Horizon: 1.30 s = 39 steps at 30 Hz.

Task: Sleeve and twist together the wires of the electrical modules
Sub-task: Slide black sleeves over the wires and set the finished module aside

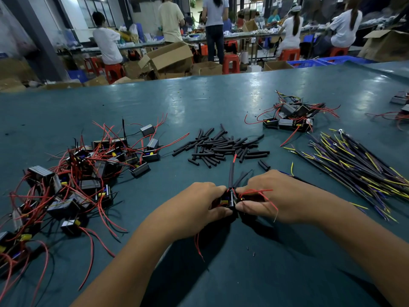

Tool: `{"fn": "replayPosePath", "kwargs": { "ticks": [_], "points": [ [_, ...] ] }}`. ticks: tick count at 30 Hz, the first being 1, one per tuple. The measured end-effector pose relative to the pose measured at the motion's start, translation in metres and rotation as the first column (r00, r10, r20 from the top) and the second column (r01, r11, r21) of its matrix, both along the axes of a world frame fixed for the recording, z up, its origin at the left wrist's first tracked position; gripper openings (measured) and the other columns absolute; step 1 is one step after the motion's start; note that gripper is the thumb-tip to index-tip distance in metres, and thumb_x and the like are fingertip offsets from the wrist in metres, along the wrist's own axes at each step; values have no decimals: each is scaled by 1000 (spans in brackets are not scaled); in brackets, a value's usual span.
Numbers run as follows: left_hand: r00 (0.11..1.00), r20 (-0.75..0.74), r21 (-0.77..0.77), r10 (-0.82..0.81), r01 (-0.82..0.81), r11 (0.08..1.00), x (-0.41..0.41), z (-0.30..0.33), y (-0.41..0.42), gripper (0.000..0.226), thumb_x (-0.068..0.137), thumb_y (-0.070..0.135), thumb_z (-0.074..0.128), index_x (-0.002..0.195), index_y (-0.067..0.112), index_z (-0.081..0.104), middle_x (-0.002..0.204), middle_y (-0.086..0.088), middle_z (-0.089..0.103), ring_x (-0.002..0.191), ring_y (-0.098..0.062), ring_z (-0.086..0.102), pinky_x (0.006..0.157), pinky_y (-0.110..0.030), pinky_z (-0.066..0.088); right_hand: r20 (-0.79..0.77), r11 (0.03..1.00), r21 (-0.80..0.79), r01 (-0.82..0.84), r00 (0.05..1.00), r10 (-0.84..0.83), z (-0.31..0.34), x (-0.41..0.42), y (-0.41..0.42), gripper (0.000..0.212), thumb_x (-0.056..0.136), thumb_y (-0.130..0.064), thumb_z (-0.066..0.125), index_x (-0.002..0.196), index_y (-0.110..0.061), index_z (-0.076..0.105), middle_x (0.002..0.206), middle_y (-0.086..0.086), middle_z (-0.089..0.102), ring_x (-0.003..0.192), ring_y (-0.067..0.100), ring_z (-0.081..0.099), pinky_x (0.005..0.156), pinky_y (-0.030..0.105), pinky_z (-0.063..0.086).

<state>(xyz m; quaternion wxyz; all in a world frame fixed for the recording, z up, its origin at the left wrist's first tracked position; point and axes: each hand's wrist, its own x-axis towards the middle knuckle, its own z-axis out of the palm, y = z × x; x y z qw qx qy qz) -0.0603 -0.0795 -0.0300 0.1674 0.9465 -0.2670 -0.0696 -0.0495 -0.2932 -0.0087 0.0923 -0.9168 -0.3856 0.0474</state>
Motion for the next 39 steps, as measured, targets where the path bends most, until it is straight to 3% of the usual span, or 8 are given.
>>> {"fn": "replayPosePath", "kwargs": {
  "ticks": [9,15,21,25,30,33,36,39],
  "points": [
    [999,25,-33,32,-31,999,2,-3,1,31,91,47,67,103,19,62,85,6,53,75,-8,49,59,-21,35,-20,996,-79,-45,999,44,-1,3,-1,42,104,-45,33,100,-11,58,87,6,56,84,26,54,81,43,43],
    [998,12,-116,60,-59,992,4,-4,4,34,85,44,76,115,32,64,82,12,56,74,1,51,57,-15,33,-29,998,21,61,998,-61,-7,7,-3,38,91,-56,58,111,-25,62,98,-9,62,90,11,55,83,32,45],
    [998,-1,-146,69,-68,987,6,-7,5,39,84,47,76,119,35,63,84,14,57,77,5,52,59,-11,36,-113,965,181,190,979,-172,-20,11,0,40,77,-47,79,104,-24,60,74,-7,61,64,6,52,64,29,46],
    [988,23,-227,153,-144,963,8,-6,7,54,84,60,68,128,30,61,99,18,56,87,6,53,71,-11,39,-143,959,206,195,976,-167,-22,13,-4,43,75,-50,80,104,-26,62,73,-9,62,62,3,52,62,24,44],
    [922,-45,-550,385,-344,761,10,-6,-17,30,94,46,64,116,25,69,87,23,63,68,-3,58,61,-19,44,-234,967,193,164,965,-117,-16,15,-15,46,82,-58,70,119,-31,62,86,-12,67,77,1,60,72,20,48],
    [929,-15,-580,369,-309,754,8,-7,-26,11,90,34,73,99,30,68,69,20,61,57,-6,52,55,-14,41,-194,978,163,127,976,-94,-16,16,-16,43,86,-55,67,121,-32,62,88,-13,66,79,2,60,71,20,48],
    [937,7,-606,349,-274,747,8,-9,-24,10,88,26,75,91,26,66,58,12,46,52,-4,41,50,-14,35,-152,983,144,118,984,-96,-17,16,-15,43,87,-57,64,122,-34,62,91,-11,66,80,4,59,76,29,49],
    [956,-9,-616,294,-237,751,7,-9,-22,12,89,23,75,87,26,63,55,15,44,49,-4,36,48,-14,30,-135,984,138,115,986,-97,-16,16,-16,43,87,-57,64,121,-31,63,90,-12,66,78,3,57,74,24,47]
  ]
}}
